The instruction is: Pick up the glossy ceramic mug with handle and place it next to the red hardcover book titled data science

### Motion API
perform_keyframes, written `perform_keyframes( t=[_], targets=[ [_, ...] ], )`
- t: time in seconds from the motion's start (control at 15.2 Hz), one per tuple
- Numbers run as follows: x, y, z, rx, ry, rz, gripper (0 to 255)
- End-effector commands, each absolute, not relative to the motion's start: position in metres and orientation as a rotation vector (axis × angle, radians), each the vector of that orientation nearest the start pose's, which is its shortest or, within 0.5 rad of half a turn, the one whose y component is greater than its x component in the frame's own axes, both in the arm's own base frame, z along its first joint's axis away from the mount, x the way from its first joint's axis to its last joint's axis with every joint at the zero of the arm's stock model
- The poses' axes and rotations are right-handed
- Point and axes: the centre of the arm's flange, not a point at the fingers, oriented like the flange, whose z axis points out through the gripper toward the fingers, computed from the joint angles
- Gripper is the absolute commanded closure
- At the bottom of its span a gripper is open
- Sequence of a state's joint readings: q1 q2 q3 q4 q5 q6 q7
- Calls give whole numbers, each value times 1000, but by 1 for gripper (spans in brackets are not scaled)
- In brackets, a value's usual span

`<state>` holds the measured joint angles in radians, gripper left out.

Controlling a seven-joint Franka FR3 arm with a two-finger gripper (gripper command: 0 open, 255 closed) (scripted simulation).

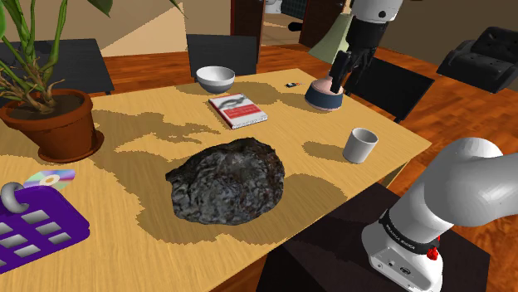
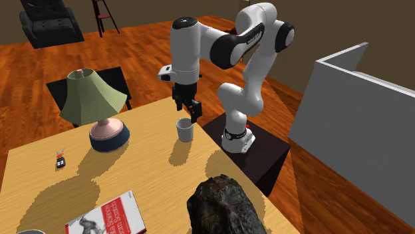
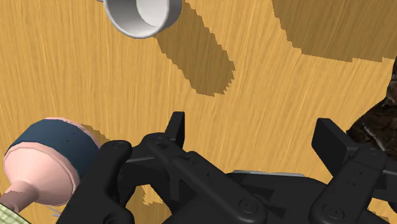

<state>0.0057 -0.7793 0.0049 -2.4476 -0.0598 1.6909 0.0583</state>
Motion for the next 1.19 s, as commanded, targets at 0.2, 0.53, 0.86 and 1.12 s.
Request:
perform_keyframes(
  t=[0.2, 0.53, 0.86, 1.12],
  targets=[
    [304, -21, 524, -3200, 62, -28, 0],
    [282, -53, 471, -3194, 51, -10, 0],
    [259, -84, 417, -3189, 40, 8, 0],
    [245, -102, 382, -3185, 33, 18, 0]
  ],
)
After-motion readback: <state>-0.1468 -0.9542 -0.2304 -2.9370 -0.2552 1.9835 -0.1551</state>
